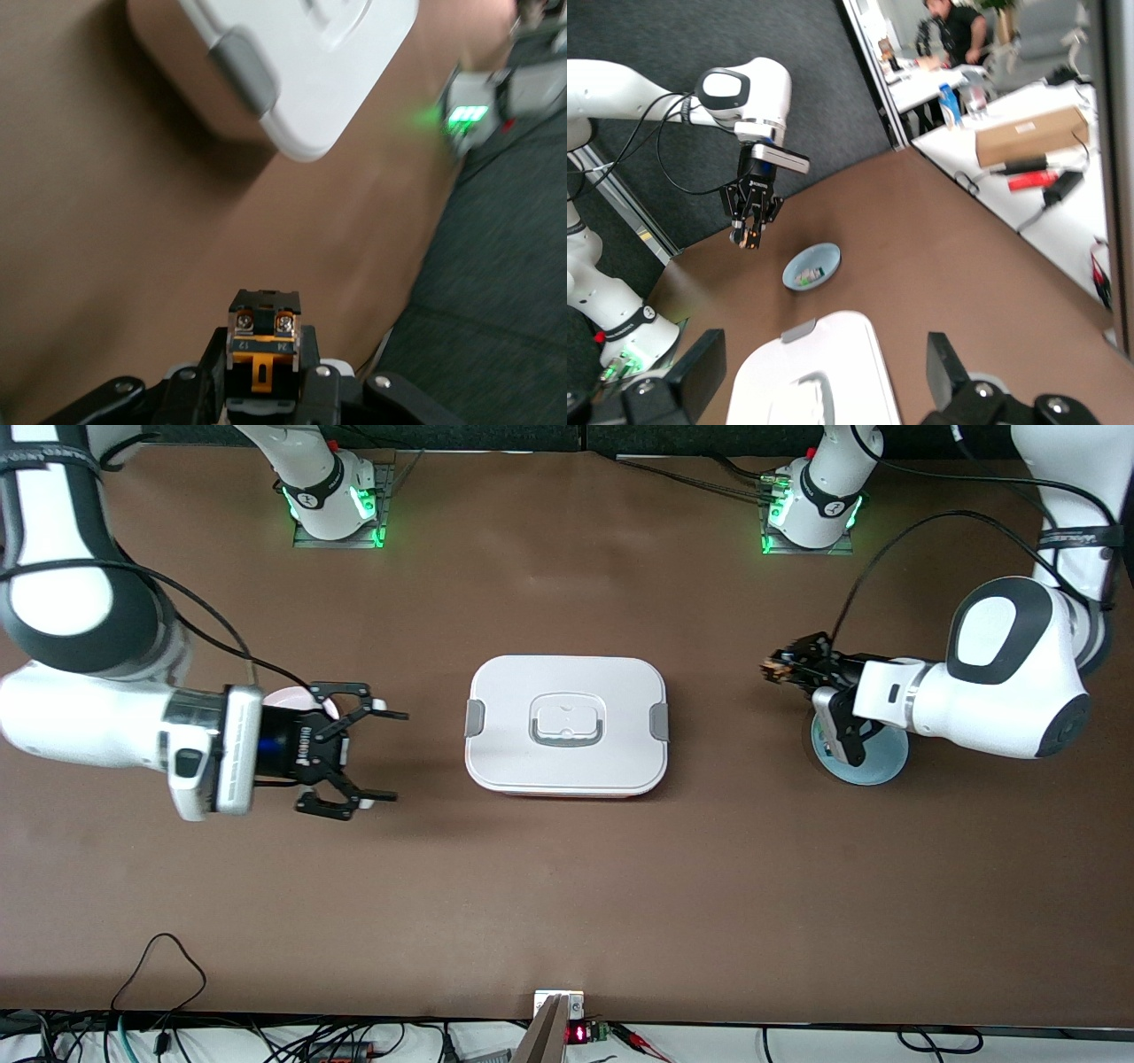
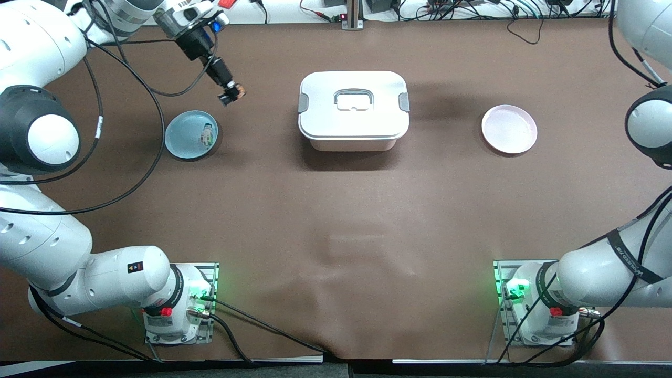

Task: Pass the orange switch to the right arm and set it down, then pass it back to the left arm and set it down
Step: 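Pull the switch away with the left gripper while the right gripper withdraws, then lower the left gripper's switch onto the blue plate while the right gripper retracts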

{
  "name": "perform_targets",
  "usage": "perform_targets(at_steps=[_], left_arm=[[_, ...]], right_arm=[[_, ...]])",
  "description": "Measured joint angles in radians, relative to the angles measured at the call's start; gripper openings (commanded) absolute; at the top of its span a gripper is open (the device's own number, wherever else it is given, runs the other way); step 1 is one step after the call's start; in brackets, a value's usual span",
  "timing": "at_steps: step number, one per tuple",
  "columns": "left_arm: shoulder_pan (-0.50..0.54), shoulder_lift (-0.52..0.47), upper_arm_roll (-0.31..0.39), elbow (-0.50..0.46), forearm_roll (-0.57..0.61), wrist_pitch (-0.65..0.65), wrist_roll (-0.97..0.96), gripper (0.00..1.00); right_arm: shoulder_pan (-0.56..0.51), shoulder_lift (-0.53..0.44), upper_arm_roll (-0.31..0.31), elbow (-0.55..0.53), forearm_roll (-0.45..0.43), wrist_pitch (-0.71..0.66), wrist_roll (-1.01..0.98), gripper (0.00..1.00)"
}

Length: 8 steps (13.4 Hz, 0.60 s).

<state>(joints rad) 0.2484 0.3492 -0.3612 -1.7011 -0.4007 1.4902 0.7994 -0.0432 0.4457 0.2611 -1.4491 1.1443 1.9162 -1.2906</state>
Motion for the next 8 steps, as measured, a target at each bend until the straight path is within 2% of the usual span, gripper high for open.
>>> perform_targets(at_steps=[2,4,8], left_arm=[[0.027,0.0,0.001,0.0,0.155,-0.003,0.138,0.03],[0.042,0.0,0.001,0.0,0.287,0.011,0.301,0.02],[0.052,0.005,0.002,-0.056,0.437,0.169,0.552,0.02]], right_arm=[[-0.004,-0.049,0.0,0.0,-0.037,-0.001,0.194,1.0],[-0.004,-0.096,-0.003,0.0,-0.118,-0.005,0.396,1.0],[-0.004,-0.119,-0.061,-0.006,-0.321,-0.091,0.664,1.0]])
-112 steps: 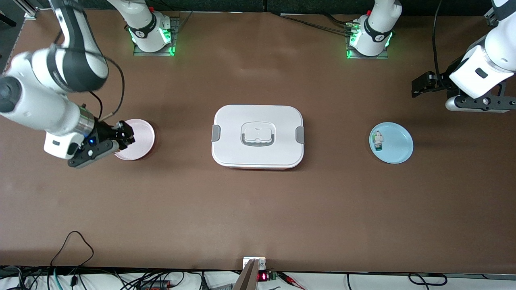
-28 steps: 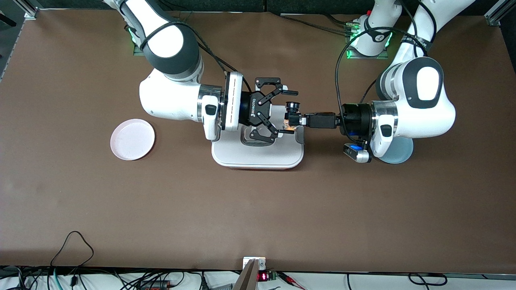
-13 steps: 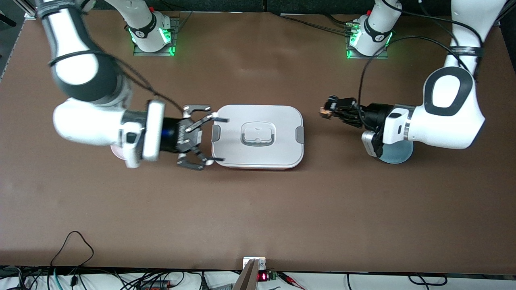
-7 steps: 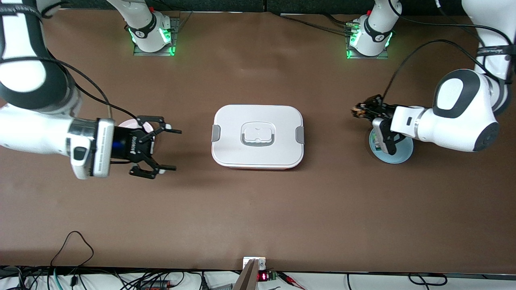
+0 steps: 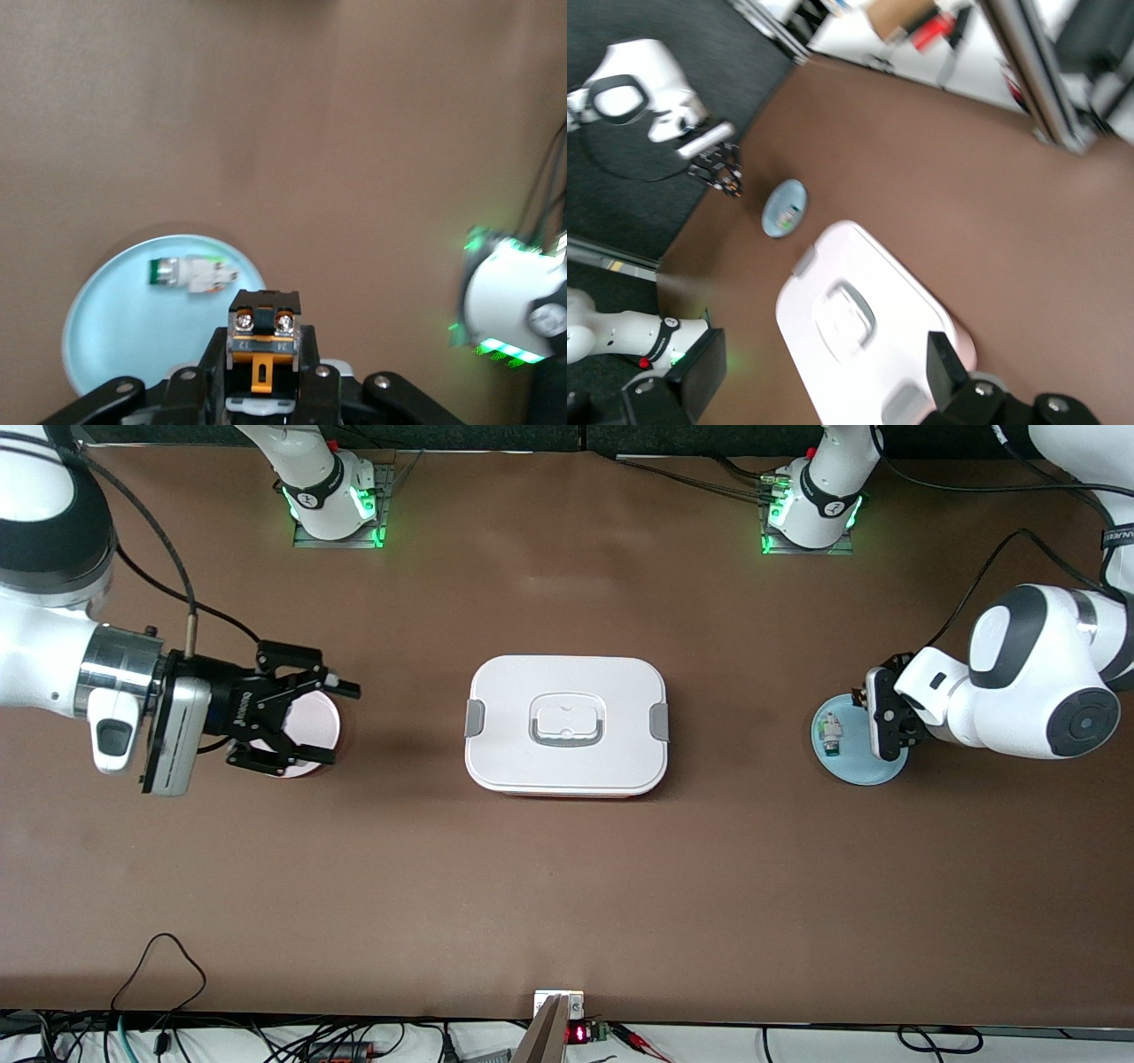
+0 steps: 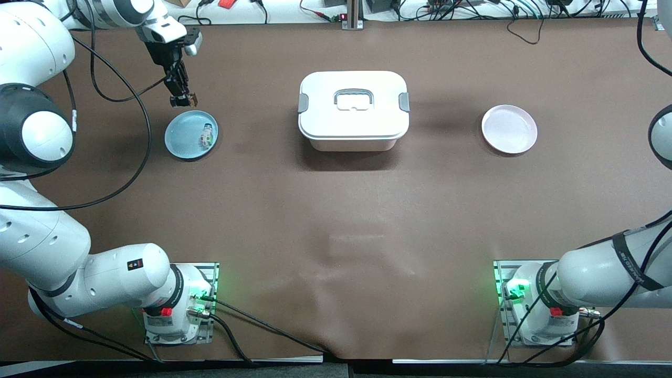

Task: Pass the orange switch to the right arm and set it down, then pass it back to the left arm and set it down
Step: 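Lower the left gripper's switch onto the blue plate while the right gripper retracts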

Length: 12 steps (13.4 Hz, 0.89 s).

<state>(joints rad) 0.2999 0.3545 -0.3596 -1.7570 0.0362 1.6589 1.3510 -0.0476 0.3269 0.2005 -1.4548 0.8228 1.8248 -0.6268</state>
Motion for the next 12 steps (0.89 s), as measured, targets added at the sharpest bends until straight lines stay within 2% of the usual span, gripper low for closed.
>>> perform_targets(at_steps=[3,6,8,12], left_arm=[[0.045,0.01,0.002,-0.104,0.053,0.162,0.065,0.02],[0.076,0.011,0.002,-0.177,0.083,0.296,0.117,0.01],[0.088,0.011,0.002,-0.221,0.084,0.365,0.126,0.01],[0.142,0.032,0.004,-0.331,0.124,0.549,0.134,0.01]], right_arm=[[-0.002,-0.002,-0.046,-0.002,-0.166,-0.083,0.183,1.0],[0.008,-0.019,-0.043,0.002,-0.397,-0.128,0.455,1.0],[0.049,-0.042,-0.038,0.004,-0.516,-0.163,0.621,1.0],[0.077,-0.095,-0.042,0.004,-0.784,-0.218,0.657,1.0]])
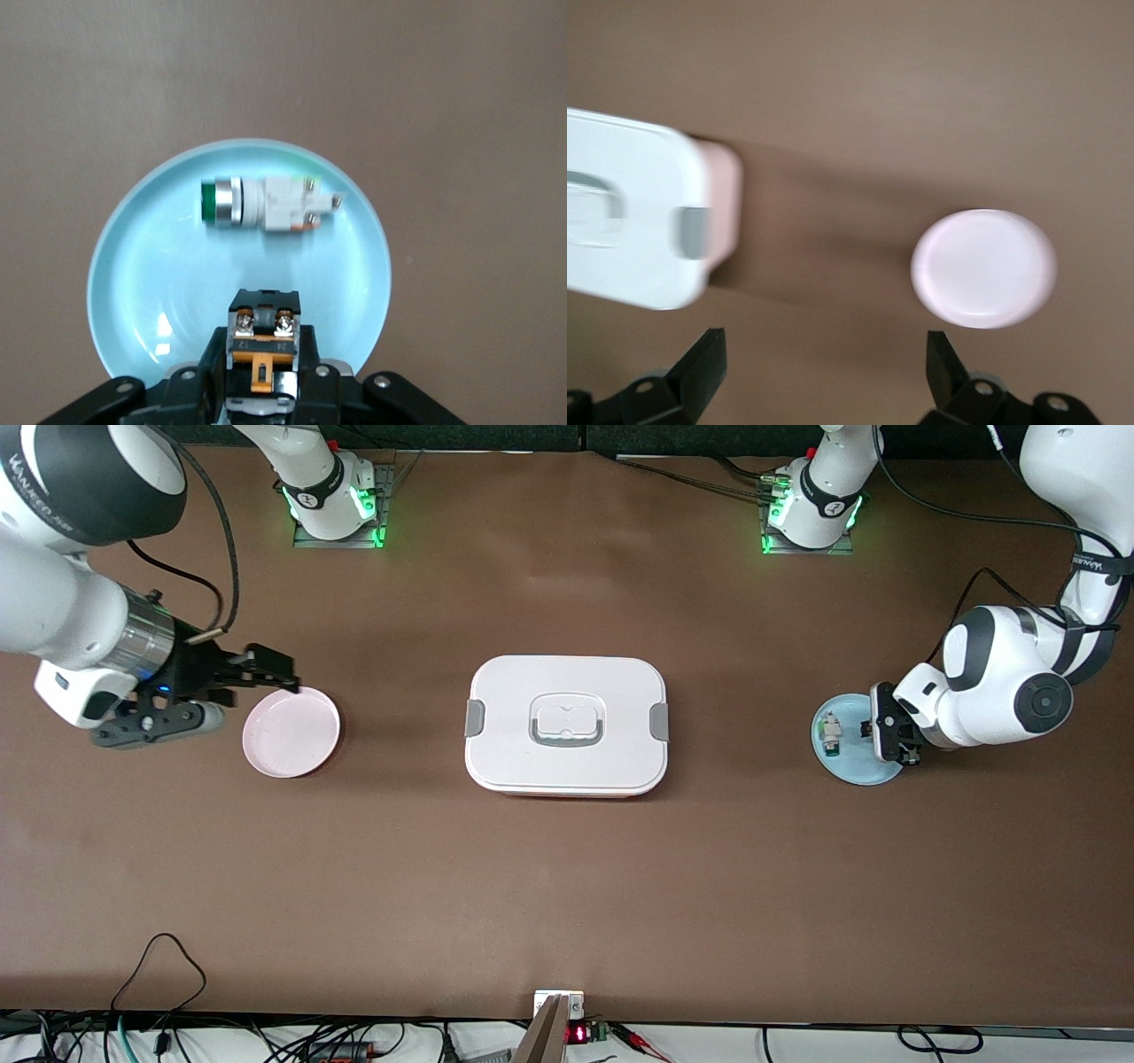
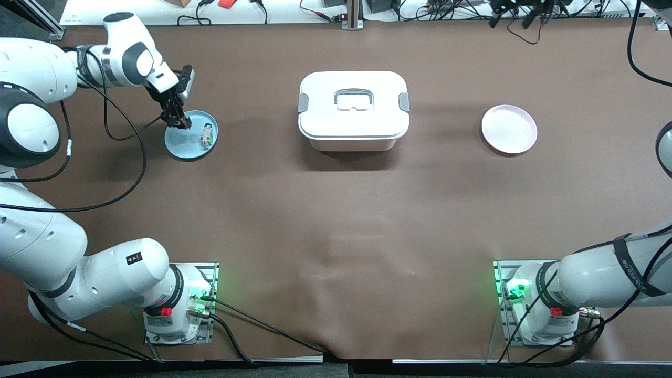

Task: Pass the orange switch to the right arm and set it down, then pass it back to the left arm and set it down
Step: 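Lower the left gripper's switch onto the blue plate while the right gripper retracts, then open the left gripper to release the switch on the blue plate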

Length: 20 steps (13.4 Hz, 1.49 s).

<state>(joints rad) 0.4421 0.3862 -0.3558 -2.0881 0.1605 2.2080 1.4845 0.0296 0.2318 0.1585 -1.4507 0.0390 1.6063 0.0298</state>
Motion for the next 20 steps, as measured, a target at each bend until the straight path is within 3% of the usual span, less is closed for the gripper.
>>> perform_targets(at_steps=[2,3,5,9,10,11,12,16,20], left_arm=[[0.027,0.031,0.0,-0.016,0.015,0.048,0.006,0.01],[0.037,0.046,0.001,-0.017,0.016,0.067,0.013,0.01],[0.043,0.067,0.0,-0.017,0.016,0.081,0.016,0.02],[0.043,0.083,-0.001,-0.017,0.016,0.097,0.016,0.02],[0.043,0.084,-0.001,-0.017,0.016,0.097,0.016,0.1],[0.043,0.085,-0.002,-0.017,0.016,0.097,0.016,0.34],[0.043,0.086,-0.002,-0.017,0.016,0.098,0.016,0.99],[0.043,0.087,-0.007,-0.014,0.016,0.088,0.003,1.0],[0.043,0.065,-0.027,0.07,0.015,-0.037,-0.087,1.0]], right_arm=[[-0.003,0.003,-0.04,-0.003,-0.14,0.03,-0.005,1.0],[-0.004,0.007,-0.07,-0.004,-0.164,0.074,-0.009,1.0],[-0.009,0.01,-0.116,-0.006,-0.168,0.07,0.006,1.0],[-0.016,0.003,-0.129,-0.004,-0.168,0.048,0.111,1.0],[-0.021,-0.001,-0.131,-0.004,-0.169,0.048,0.107,1.0],[-0.027,-0.004,-0.134,-0.004,-0.169,0.047,0.104,1.0],[-0.038,-0.007,-0.137,-0.003,-0.17,0.046,0.098,1.0],[-0.078,-0.021,-0.146,-0.004,-0.163,-0.005,0.011,1.0],[-0.086,-0.041,-0.146,-0.066,-0.094,-0.007,0.007,1.0]])
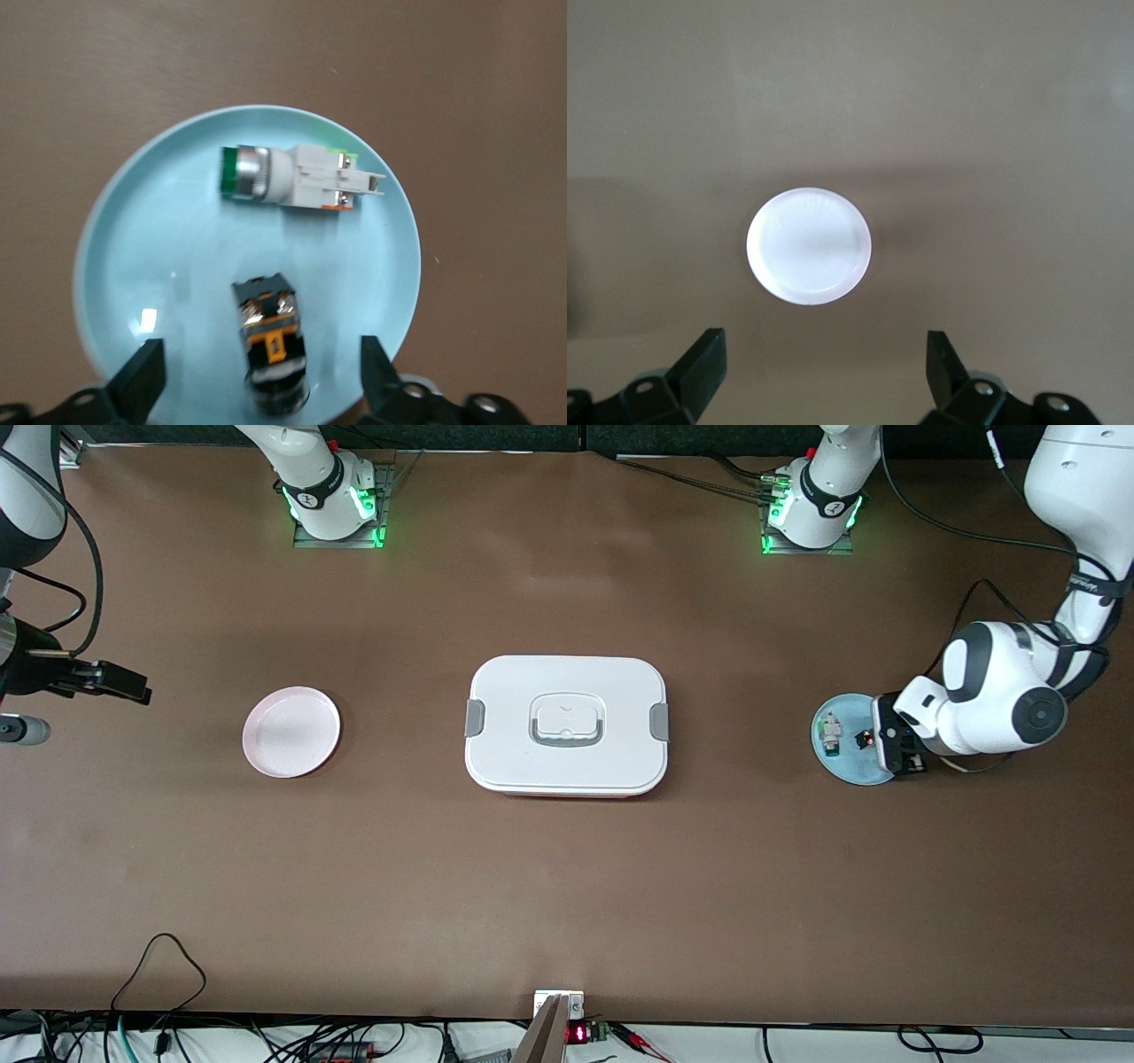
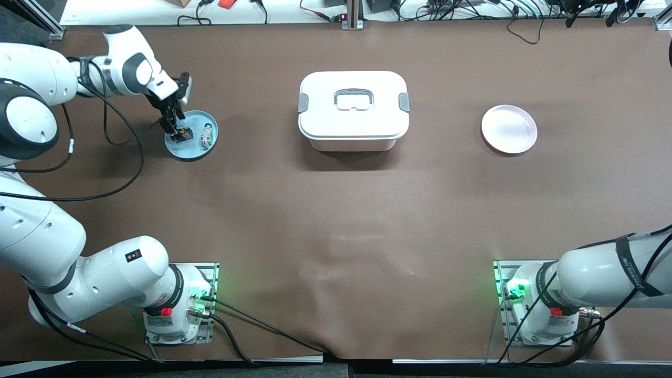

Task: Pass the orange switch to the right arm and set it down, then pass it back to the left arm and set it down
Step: 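Open the left gripper to release the switch on the blue plate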

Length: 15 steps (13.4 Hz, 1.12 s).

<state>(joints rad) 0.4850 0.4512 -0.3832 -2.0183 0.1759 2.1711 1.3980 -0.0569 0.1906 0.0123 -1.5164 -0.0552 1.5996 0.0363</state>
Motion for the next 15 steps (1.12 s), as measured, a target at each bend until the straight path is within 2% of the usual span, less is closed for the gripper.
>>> perform_targets(at_steps=[3,5,8,12,15], left_arm=[[0.001,-0.017,-0.005,0.111,-0.018,-0.135,-0.117,1.0],[0.002,-0.025,-0.017,0.166,-0.021,-0.205,-0.234,1.0],[0.002,-0.081,-0.052,0.214,-0.022,-0.301,-0.531,1.0],[0.0,-0.156,-0.121,0.378,-0.023,-0.593,-0.918,1.0],[0.015,-0.202,-0.126,0.47,-0.1,-0.71,-1.115,1.0]], right_arm=[[-0.004,-0.084,0.0,-0.136,0.01,0.072,-0.003,1.0],[-0.004,-0.142,0.0,-0.194,0.01,0.069,-0.012,1.0],[-0.004,-0.181,0.003,-0.203,0.01,0.049,-0.02,1.0],[-0.004,-0.184,0.011,-0.189,0.01,0.044,-0.041,1.0],[0.001,-0.183,0.013,-0.178,0.01,0.044,-0.049,1.0]])
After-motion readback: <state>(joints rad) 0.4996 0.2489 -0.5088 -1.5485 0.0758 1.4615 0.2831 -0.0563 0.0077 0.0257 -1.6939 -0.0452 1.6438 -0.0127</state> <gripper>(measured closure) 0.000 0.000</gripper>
